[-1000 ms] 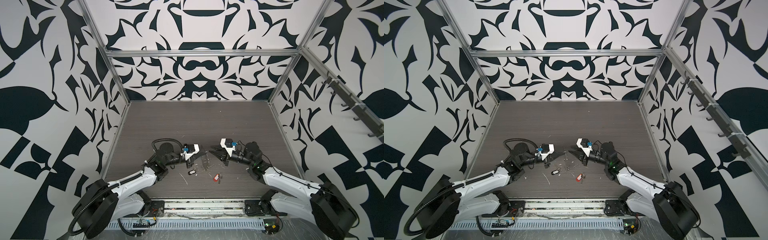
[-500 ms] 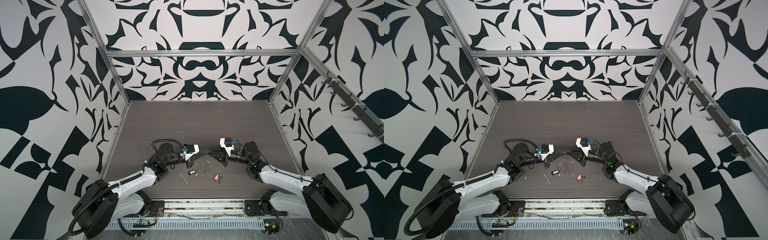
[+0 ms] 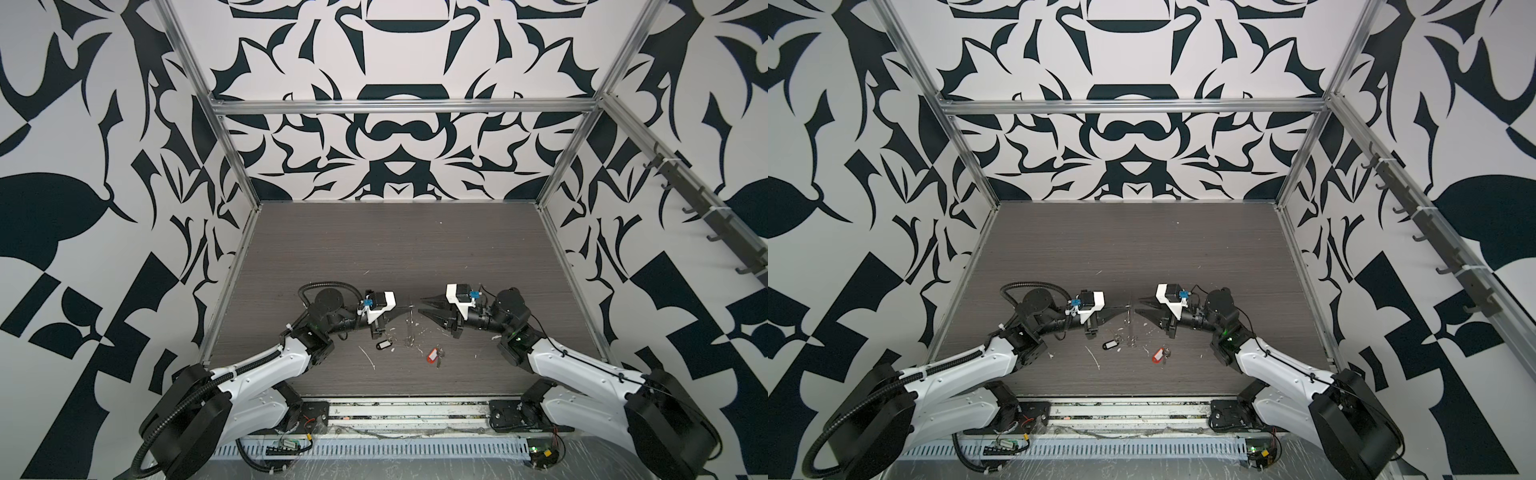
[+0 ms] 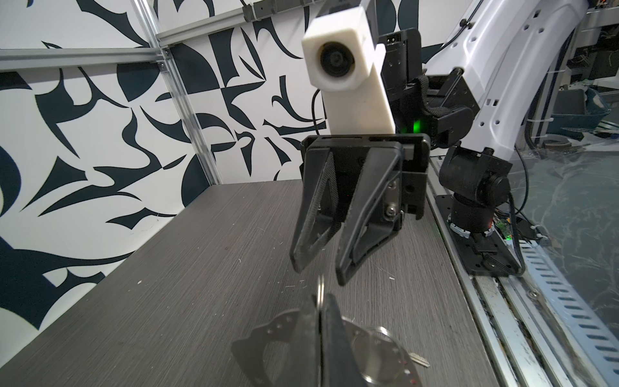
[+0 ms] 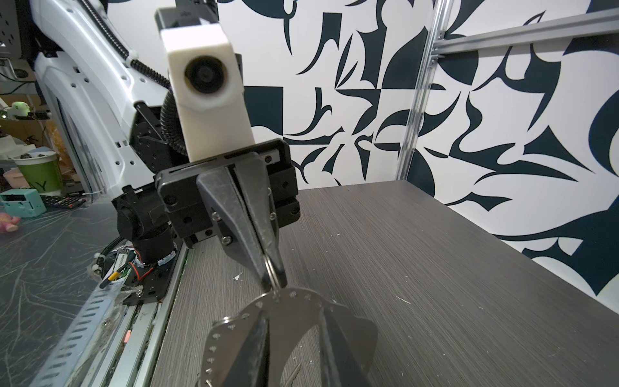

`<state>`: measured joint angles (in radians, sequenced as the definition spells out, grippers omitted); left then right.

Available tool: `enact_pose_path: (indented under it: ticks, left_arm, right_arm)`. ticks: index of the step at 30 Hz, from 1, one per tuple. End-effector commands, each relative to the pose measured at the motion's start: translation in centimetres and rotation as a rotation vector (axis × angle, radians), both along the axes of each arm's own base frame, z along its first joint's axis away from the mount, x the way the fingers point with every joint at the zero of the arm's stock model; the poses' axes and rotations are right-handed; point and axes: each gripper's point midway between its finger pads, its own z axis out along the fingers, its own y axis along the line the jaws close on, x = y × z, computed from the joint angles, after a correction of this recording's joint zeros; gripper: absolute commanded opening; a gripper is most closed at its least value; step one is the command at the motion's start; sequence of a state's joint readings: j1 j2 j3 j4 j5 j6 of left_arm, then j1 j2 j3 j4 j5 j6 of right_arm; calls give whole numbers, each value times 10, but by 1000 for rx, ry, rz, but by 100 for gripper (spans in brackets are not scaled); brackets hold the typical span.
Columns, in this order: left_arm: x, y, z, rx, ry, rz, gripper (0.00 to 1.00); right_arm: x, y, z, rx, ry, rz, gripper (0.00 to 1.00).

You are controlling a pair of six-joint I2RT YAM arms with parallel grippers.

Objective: Attach keys to a key ring
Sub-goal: Pass the keyring.

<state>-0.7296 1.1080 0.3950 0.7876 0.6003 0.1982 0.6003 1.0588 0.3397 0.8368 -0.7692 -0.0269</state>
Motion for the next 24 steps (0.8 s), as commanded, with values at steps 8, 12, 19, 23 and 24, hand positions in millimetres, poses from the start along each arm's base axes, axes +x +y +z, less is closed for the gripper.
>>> enact_pose_path:
  ticks: [8, 12, 19, 23, 24]
  left_arm:
    - [-7, -2, 14, -38, -30, -47, 0]
    - [-7, -3, 14, -38, -29, -50, 0]
    - [-7, -6, 15, -36, -24, -68, 0]
    - [-7, -7, 17, -38, -23, -74, 0]
    - [-7, -7, 17, -38, -23, -76, 0]
  right_arm:
    - [-7, 10, 12, 19, -5, 70, 27]
    - [-8, 12, 15, 24, -10, 76, 26]
    - [-12, 15, 21, 34, -21, 94, 26]
    - [-12, 16, 20, 31, -20, 96, 25]
    - [-11, 16, 19, 30, -19, 97, 25]
